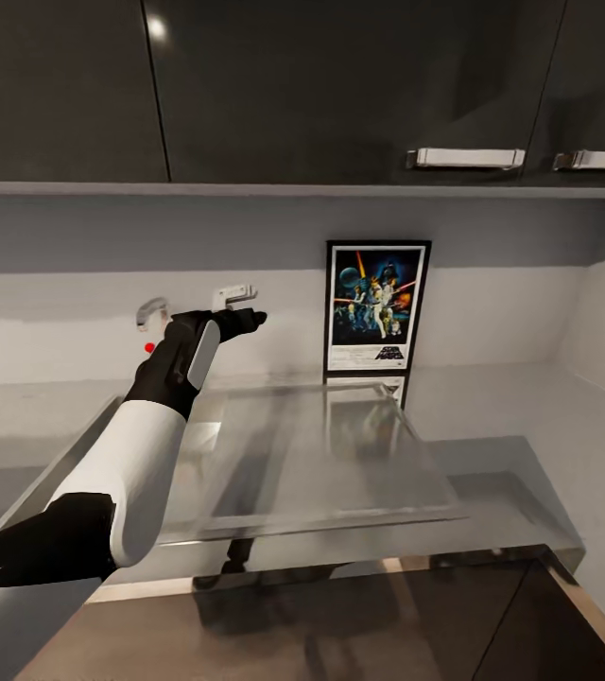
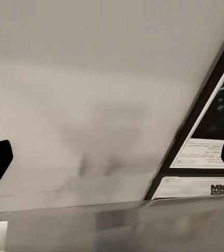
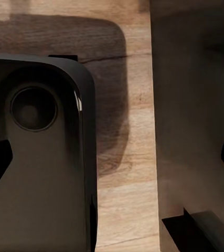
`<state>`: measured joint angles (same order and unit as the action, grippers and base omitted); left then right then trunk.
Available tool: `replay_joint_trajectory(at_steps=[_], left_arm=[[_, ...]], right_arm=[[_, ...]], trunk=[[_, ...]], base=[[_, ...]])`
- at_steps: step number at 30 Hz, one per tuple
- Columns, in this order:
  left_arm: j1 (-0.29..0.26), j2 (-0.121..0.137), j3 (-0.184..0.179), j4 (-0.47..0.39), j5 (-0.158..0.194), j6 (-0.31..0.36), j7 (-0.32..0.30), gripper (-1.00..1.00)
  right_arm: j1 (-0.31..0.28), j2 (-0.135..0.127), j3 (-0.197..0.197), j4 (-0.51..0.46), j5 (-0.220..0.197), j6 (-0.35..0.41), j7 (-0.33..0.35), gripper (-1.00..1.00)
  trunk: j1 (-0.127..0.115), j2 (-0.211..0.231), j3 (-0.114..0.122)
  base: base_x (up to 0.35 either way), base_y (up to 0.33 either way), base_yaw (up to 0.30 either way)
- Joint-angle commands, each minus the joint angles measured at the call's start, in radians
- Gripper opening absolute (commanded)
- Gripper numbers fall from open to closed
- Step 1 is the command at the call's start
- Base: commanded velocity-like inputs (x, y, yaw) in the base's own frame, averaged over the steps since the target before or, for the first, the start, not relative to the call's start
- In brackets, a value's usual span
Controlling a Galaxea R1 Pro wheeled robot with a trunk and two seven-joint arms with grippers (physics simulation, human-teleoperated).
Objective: Pick up the poster from the kitchen countertop and hang it on one of the wall nails in the kitchen.
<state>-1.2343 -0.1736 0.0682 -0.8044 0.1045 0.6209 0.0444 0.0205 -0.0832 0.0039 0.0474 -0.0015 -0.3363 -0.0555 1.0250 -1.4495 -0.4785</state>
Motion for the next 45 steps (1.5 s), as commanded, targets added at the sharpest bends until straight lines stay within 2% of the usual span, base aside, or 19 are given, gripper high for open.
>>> replay_joint_trajectory(at_steps=[1, 6, 16, 25, 29, 31, 36, 43, 45], left_arm=[[-0.001, -0.001, 0.003, -0.001, 0.010, 0.005, 0.005, 1.00], [-0.001, -0.001, 0.003, -0.002, 0.010, 0.005, 0.005, 1.00], [-0.001, -0.001, 0.004, -0.002, 0.010, 0.005, 0.005, 1.00], [-0.001, -0.001, 0.004, -0.002, 0.011, 0.005, 0.004, 1.00], [-0.001, -0.001, 0.004, -0.002, 0.011, 0.005, 0.003, 1.00], [-0.001, -0.001, 0.004, -0.001, 0.011, 0.005, 0.003, 1.00], [-0.001, -0.001, 0.004, -0.001, 0.011, 0.005, 0.003, 1.00], [-0.001, -0.001, 0.004, -0.002, 0.011, 0.005, 0.003, 1.00], [-0.001, -0.001, 0.004, -0.001, 0.011, 0.005, 0.003, 1.00]], right_arm=[[-0.001, 0.000, 0.001, 0.002, 0.000, -0.005, -0.002, 1.00], [-0.001, 0.000, 0.001, 0.002, 0.000, -0.005, -0.001, 1.00], [-0.001, 0.001, 0.001, 0.002, 0.002, -0.004, -0.002, 1.00], [-0.002, 0.006, 0.002, -0.002, 0.006, -0.005, -0.002, 1.00], [-0.009, 0.010, 0.002, -0.015, 0.024, -0.006, -0.001, 1.00], [-0.012, 0.033, 0.002, -0.037, 0.054, -0.006, 0.000, 1.00], [-0.013, 0.093, 0.002, -0.053, 0.096, -0.006, 0.000, 1.00], [-0.013, 0.123, 0.000, -0.052, 0.122, -0.004, 0.002, 1.00], [-0.013, 0.124, -0.002, -0.052, 0.121, -0.004, 0.001, 1.00]], trunk=[[0.000, -0.001, -0.001], [0.000, -0.001, -0.002], [0.000, -0.001, -0.005], [0.000, -0.001, -0.006], [0.000, -0.001, -0.006], [0.000, -0.001, -0.006], [0.000, -0.001, -0.006], [0.000, -0.001, -0.006], [0.000, -0.001, -0.006]], base=[[0.001, 0.000, 0.031], [0.000, 0.000, 0.062], [0.000, 0.000, 0.226], [0.000, 0.000, 0.057], [0.000, 0.000, 0.008], [0.000, 0.000, 0.003], [0.000, 0.000, 0.001], [0.005, 0.000, 0.000], [0.048, 0.000, 0.000]])
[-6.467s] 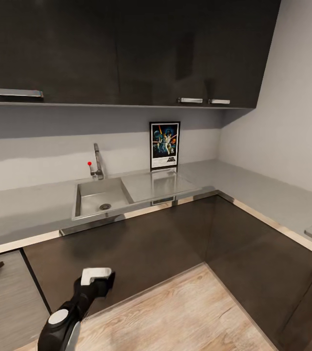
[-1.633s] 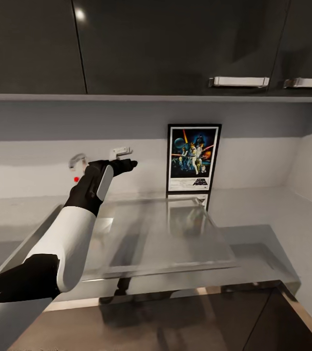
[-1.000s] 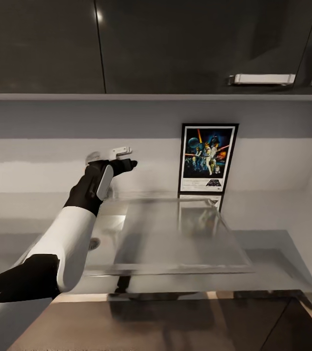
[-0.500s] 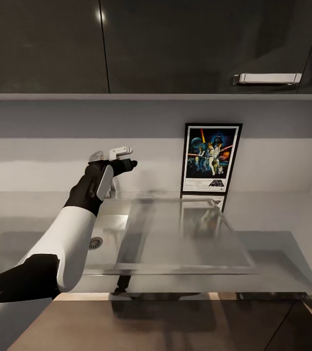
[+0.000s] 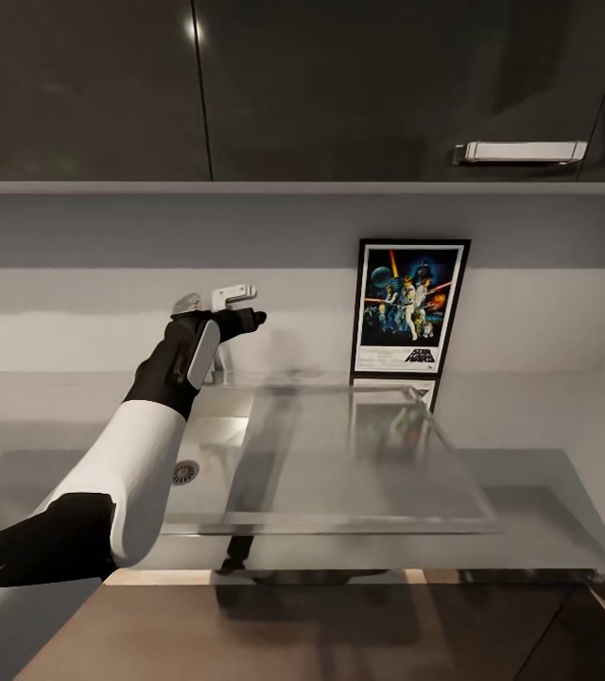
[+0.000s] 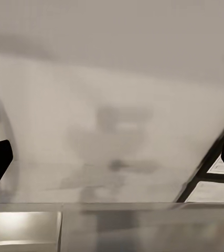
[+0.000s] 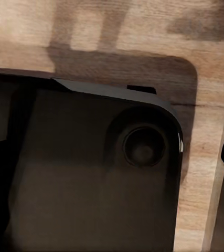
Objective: Pick up the poster from the kitchen countertop and hang it on one of the wall nails in the kitchen.
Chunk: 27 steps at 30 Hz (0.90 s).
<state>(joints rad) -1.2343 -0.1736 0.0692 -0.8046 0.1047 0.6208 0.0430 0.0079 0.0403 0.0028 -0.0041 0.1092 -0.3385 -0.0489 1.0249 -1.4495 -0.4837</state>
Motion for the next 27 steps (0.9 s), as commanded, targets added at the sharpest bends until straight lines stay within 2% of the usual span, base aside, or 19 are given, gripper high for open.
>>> replay_joint_trajectory(at_steps=[1, 15, 27], left_arm=[[-0.001, -0.001, 0.003, -0.001, 0.010, 0.005, 0.005, 1.00], [-0.001, -0.001, 0.003, -0.001, 0.010, 0.005, 0.005, 1.00], [-0.001, -0.001, 0.004, -0.001, 0.010, 0.005, 0.005, 1.00]], right_arm=[[0.000, 0.000, -0.001, 0.000, 0.009, -0.001, -0.005, 1.00], [0.000, -0.003, 0.001, 0.000, 0.013, 0.000, -0.008, 1.00], [0.000, -0.008, 0.001, 0.000, 0.013, 0.000, -0.009, 1.00]], trunk=[[0.000, 0.000, -0.001], [0.000, 0.000, -0.001], [0.000, 0.000, -0.001]], base=[[0.057, 0.000, 0.000], [0.121, -0.027, 0.000], [0.026, -0.010, 0.000]])
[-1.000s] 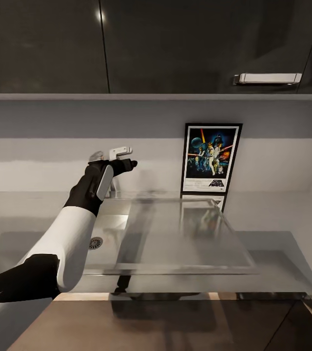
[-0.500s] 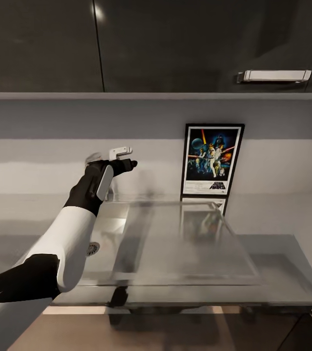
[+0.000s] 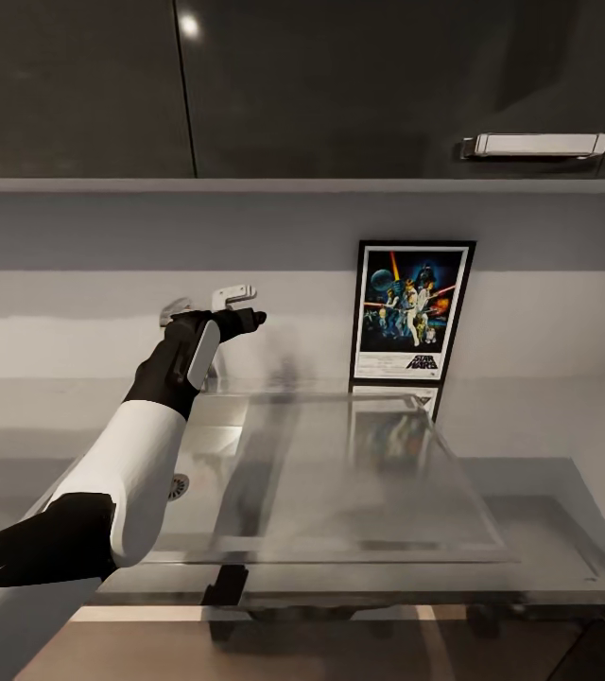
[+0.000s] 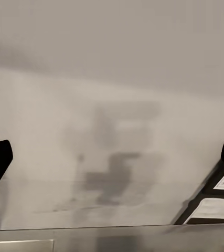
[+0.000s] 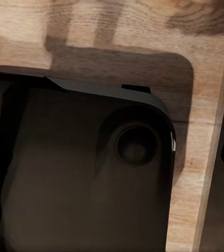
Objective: Pick up the poster from the kitchen countertop and hang it on one of the wall nails in the kitchen.
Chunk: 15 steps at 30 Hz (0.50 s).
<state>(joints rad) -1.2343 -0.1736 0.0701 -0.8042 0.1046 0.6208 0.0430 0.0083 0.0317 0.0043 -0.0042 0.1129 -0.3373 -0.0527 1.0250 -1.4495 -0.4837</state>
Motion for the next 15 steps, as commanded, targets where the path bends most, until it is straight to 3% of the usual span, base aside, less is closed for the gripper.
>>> replay_joint_trajectory(at_steps=[1, 9, 15], left_arm=[[-0.001, -0.001, 0.003, -0.001, 0.010, 0.005, 0.005, 1.00], [-0.001, -0.001, 0.003, -0.002, 0.010, 0.005, 0.005, 1.00], [-0.001, -0.001, 0.002, -0.002, 0.010, 0.005, 0.005, 1.00]], right_arm=[[0.000, 0.000, 0.000, 0.000, 0.010, -0.002, -0.006, 1.00], [0.001, -0.001, 0.000, 0.000, 0.010, -0.002, -0.006, 1.00], [0.001, -0.001, 0.001, 0.001, 0.011, -0.002, -0.006, 1.00]], trunk=[[0.000, 0.000, -0.001], [0.000, 0.000, -0.001], [0.000, 0.000, -0.001]], base=[[0.003, -0.001, 0.000], [0.005, -0.003, 0.000], [0.126, -0.086, 0.000]])
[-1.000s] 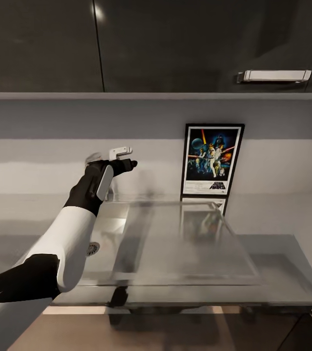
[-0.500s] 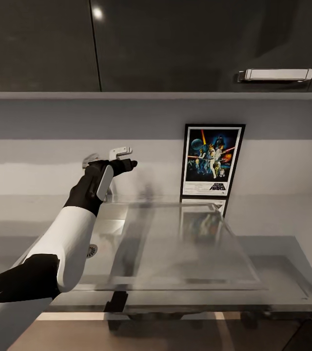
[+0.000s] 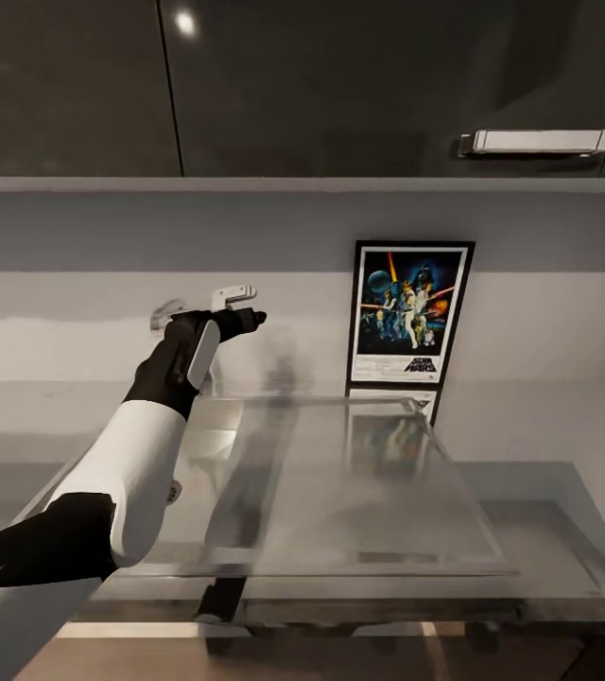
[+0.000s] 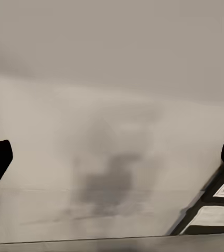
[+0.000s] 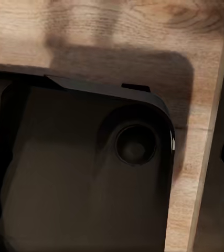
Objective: Pick up the poster from the kitchen countertop and hang it on one of the wall nails in the kitchen.
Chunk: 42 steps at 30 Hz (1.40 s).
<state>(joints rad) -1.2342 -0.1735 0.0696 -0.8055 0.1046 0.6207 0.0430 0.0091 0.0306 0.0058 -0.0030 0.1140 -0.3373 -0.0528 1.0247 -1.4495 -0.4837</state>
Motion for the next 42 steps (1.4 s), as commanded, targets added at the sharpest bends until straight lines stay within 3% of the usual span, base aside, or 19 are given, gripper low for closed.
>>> replay_joint_trajectory(at_steps=[1, 32, 37, 42], left_arm=[[-0.001, -0.001, 0.003, -0.001, 0.010, 0.005, 0.005, 1.00], [-0.001, -0.001, 0.003, 0.001, 0.010, 0.005, 0.002, 1.00], [-0.015, -0.001, -0.014, 0.085, 0.034, 0.006, -0.003, 1.00], [-0.080, -0.001, -0.014, 0.200, 0.118, -0.003, -0.006, 1.00]], right_arm=[[0.000, 0.000, 0.000, 0.000, 0.010, -0.002, -0.006, 1.00], [0.000, 0.000, 0.000, 0.000, 0.011, -0.002, -0.004, 1.00], [0.000, 0.000, 0.000, -0.002, 0.010, -0.006, 0.000, 1.00], [0.000, 0.000, 0.000, -0.003, 0.010, -0.007, 0.002, 1.00]], trunk=[[0.000, 0.000, -0.001], [0.000, 0.000, -0.001], [0.000, 0.000, -0.005], [0.000, 0.000, -0.013]], base=[[0.161, -0.115, 0.000], [0.019, -0.014, 0.000], [0.000, 0.000, 0.000], [0.000, 0.000, 0.000]])
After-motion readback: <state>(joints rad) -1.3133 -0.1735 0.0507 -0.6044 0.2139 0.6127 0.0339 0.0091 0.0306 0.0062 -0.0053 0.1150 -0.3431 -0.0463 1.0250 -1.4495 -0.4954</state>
